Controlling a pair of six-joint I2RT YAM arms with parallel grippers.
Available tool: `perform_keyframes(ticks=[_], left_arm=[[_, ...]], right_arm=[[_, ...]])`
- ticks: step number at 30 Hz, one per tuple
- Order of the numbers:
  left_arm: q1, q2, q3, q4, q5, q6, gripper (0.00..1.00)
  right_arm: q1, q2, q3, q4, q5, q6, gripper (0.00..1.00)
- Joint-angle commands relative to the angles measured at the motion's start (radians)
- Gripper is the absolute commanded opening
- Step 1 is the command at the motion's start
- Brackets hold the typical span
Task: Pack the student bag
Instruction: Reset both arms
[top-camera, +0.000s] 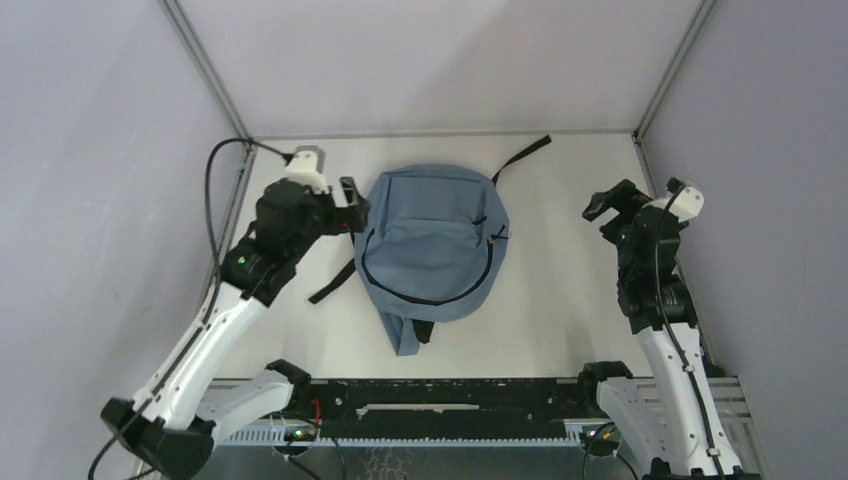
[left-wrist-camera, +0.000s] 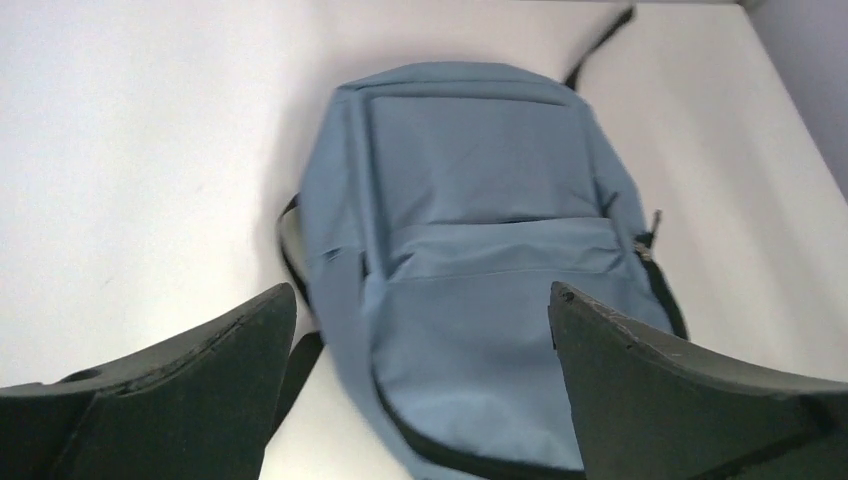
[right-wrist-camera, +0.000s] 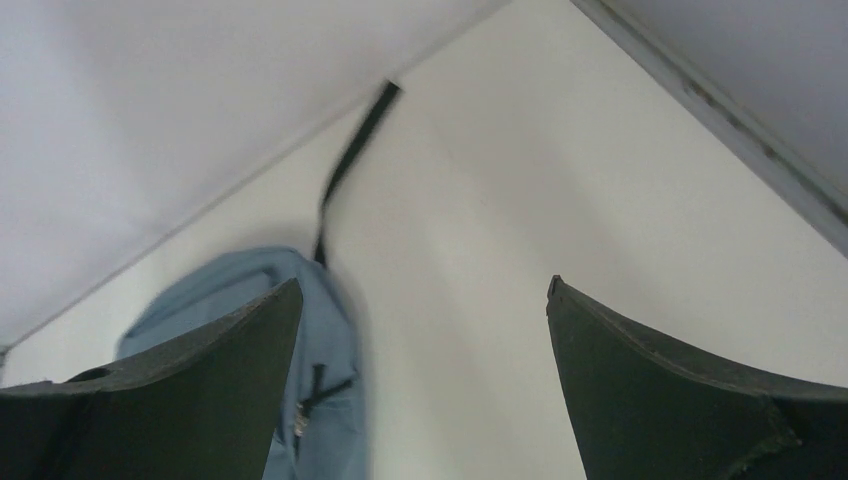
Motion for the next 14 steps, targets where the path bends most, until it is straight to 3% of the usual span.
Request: perform_keyframes(ticks=[1,6,14], left_arm=[[0.096,-0.141,-0.119,-0.016,-0.107,-0.071,1.00],[0.116,-0.280,-0.217,-0.080,-0.522,-0.204,1.00],[0.118,-0.293,-0.246,-0.104,-0.520,-0.213,1.00]], right_arm=[[-0.007,0.023,-0.059,-0.254,0.148,0.169,1.00],[-0.010,0.083,-0.088,-0.338,0.135,0.245,1.00],[-0.010,0.018,-0.117,-0.278,0.122,0.219,0.98]])
